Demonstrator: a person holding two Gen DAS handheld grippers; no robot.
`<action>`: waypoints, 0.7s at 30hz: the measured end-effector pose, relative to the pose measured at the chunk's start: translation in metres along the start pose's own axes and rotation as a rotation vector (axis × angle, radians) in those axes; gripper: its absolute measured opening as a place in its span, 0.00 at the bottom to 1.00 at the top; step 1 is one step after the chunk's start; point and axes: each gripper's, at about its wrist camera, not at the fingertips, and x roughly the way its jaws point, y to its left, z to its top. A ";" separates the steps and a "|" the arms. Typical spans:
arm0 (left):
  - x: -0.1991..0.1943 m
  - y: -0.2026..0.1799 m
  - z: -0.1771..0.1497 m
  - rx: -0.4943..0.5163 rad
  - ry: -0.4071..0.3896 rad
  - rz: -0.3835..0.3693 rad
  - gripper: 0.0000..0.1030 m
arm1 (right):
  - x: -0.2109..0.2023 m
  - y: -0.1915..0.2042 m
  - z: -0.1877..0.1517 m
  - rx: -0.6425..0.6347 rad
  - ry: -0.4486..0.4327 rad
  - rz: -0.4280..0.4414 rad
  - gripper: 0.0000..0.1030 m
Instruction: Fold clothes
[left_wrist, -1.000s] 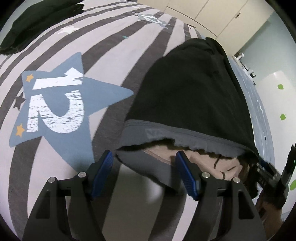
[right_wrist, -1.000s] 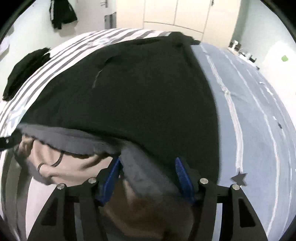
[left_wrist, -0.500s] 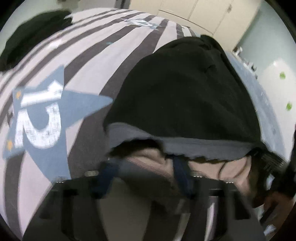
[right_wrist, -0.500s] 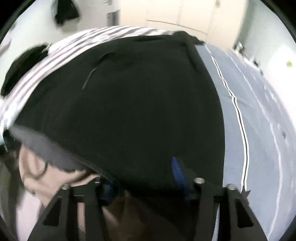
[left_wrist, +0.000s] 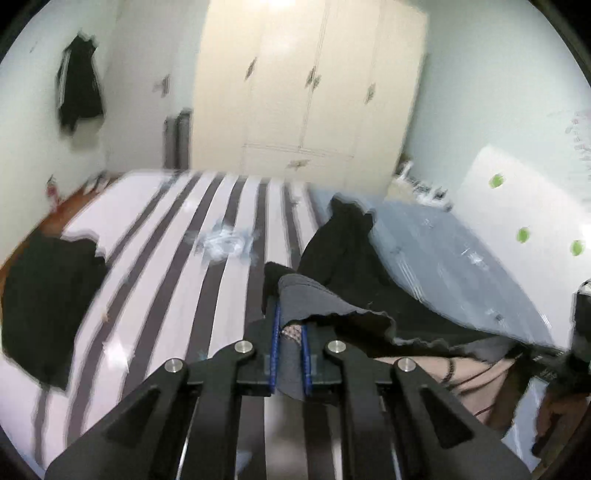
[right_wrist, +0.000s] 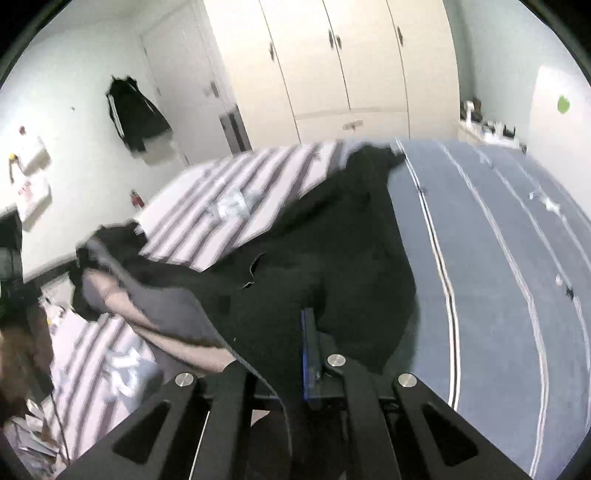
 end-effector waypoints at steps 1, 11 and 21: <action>-0.008 -0.002 0.009 0.021 0.012 -0.003 0.07 | -0.006 -0.001 0.007 0.024 -0.005 0.024 0.04; 0.046 0.019 -0.131 0.191 0.419 0.114 0.07 | 0.001 -0.024 -0.090 0.146 0.151 -0.029 0.04; 0.072 -0.011 -0.215 0.194 0.495 0.134 0.19 | 0.017 -0.059 -0.177 0.163 0.274 -0.229 0.04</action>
